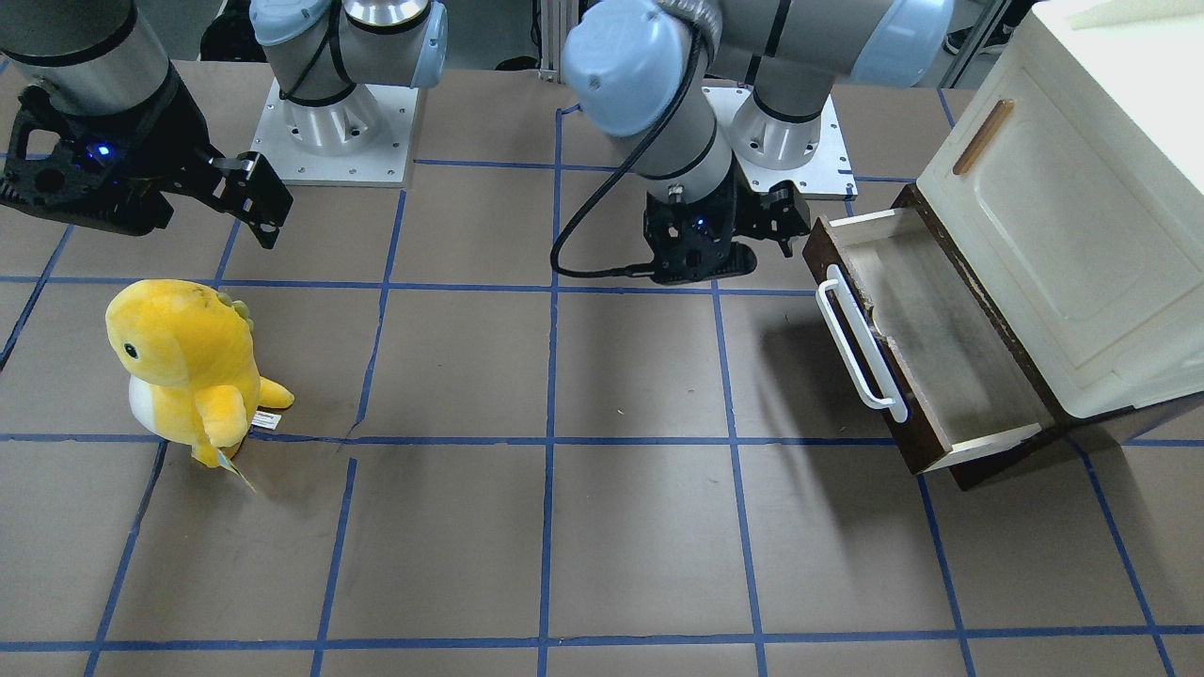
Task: Pull drawer sideways
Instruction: 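Open the left gripper and lift it away from the handle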
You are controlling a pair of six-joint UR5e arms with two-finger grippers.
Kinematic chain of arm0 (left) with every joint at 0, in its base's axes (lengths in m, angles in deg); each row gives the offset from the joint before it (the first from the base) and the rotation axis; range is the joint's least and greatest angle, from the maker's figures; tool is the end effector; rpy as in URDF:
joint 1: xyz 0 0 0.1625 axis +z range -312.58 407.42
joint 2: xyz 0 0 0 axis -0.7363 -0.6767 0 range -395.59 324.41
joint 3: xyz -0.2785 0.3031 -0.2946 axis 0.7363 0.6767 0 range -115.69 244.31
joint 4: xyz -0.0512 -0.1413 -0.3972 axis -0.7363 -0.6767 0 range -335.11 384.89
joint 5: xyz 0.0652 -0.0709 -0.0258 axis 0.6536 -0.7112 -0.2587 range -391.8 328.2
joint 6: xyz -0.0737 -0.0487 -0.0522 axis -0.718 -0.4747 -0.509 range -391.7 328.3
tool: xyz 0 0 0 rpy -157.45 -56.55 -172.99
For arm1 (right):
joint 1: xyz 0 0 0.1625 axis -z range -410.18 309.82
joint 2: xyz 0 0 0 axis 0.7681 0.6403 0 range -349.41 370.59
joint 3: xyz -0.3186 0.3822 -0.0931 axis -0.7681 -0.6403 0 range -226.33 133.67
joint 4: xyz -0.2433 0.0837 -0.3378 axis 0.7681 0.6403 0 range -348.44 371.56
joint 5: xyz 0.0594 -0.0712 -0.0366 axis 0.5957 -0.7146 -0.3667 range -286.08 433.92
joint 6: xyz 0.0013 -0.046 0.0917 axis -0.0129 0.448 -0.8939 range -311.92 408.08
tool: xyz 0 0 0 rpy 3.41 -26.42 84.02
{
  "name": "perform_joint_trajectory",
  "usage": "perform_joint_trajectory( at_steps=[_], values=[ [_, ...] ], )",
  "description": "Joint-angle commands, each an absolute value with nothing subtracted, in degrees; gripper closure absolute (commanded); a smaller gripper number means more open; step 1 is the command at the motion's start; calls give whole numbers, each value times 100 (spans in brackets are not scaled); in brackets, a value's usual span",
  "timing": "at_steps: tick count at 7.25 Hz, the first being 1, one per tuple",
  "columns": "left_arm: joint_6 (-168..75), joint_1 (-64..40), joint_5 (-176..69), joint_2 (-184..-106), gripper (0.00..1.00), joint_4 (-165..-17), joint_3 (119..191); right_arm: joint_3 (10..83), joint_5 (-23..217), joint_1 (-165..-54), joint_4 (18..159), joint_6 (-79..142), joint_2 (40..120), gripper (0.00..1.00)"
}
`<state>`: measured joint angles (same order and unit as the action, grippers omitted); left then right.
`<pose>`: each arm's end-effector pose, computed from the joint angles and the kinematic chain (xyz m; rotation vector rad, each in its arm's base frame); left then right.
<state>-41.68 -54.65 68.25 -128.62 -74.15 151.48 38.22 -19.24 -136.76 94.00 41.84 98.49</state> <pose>-0.2199 -0.4767 0.5509 0.0745 2.9324 0.1835 0.0968 -0.5197 0.5825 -0.2565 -3.0719 -0.1114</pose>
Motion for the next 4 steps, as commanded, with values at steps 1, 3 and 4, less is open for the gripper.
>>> perform_joint_trajectory(
  at_steps=[1, 3, 4],
  values=[
    [-3523, -4840, 5920, -12359, 0, -7433, 15132, 3822, -1924, -13676, 9392, 4184, 9848, 0],
    [-3452, -4663, 5891, -12243, 2, -7398, 15159, 3822, -1924, -13676, 9401, 4184, 9848, 0],
    [-3460, -4654, 5882, -12173, 0, -7398, 15211, 3822, -1924, -13676, 9401, 4184, 9848, 0]
  ],
)
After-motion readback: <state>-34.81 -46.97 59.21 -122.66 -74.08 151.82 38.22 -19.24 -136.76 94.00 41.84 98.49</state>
